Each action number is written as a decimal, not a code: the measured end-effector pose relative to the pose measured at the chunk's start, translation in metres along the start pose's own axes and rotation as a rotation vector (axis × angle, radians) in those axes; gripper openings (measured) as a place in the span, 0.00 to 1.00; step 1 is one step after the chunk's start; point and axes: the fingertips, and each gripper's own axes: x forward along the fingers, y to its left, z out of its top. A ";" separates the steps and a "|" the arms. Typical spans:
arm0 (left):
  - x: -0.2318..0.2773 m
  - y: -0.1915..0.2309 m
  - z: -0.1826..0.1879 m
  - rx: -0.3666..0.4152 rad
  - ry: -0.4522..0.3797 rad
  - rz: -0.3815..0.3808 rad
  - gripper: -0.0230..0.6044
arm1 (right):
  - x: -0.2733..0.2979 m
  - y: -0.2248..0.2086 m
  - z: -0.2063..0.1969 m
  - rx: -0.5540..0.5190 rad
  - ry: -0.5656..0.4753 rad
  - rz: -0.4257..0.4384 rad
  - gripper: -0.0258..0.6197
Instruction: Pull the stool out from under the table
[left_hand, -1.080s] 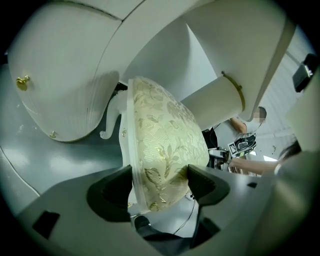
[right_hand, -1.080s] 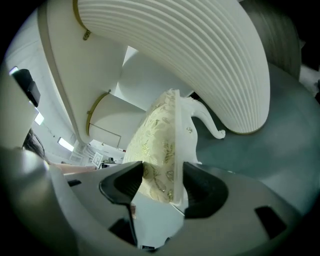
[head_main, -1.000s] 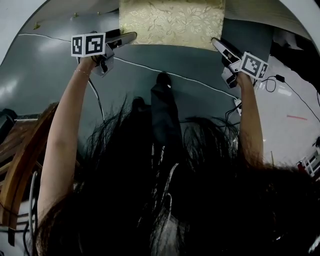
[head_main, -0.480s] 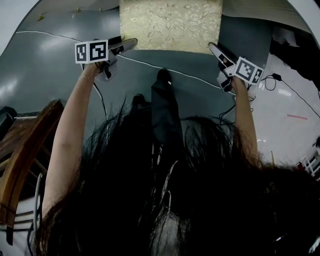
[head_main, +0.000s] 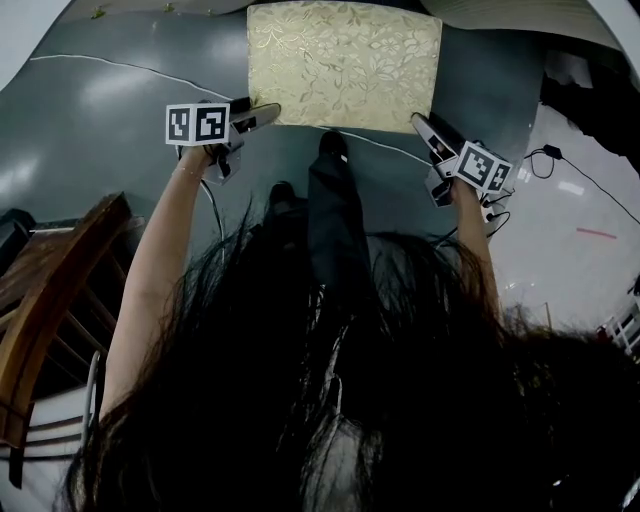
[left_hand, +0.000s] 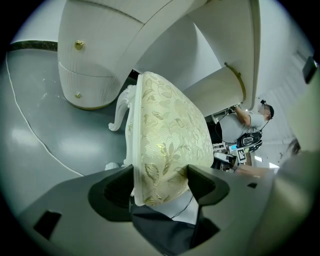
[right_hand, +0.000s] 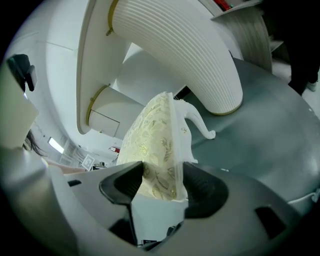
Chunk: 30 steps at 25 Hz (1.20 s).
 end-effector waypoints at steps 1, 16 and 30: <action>0.000 0.000 -0.001 -0.011 0.005 -0.002 0.59 | 0.000 0.001 0.001 0.002 0.010 -0.008 0.44; 0.006 0.010 -0.008 -0.040 0.153 -0.004 0.59 | -0.001 -0.007 -0.015 0.087 0.132 -0.099 0.44; -0.013 0.003 0.001 0.001 0.079 0.131 0.59 | -0.020 0.003 -0.004 0.029 0.039 -0.248 0.44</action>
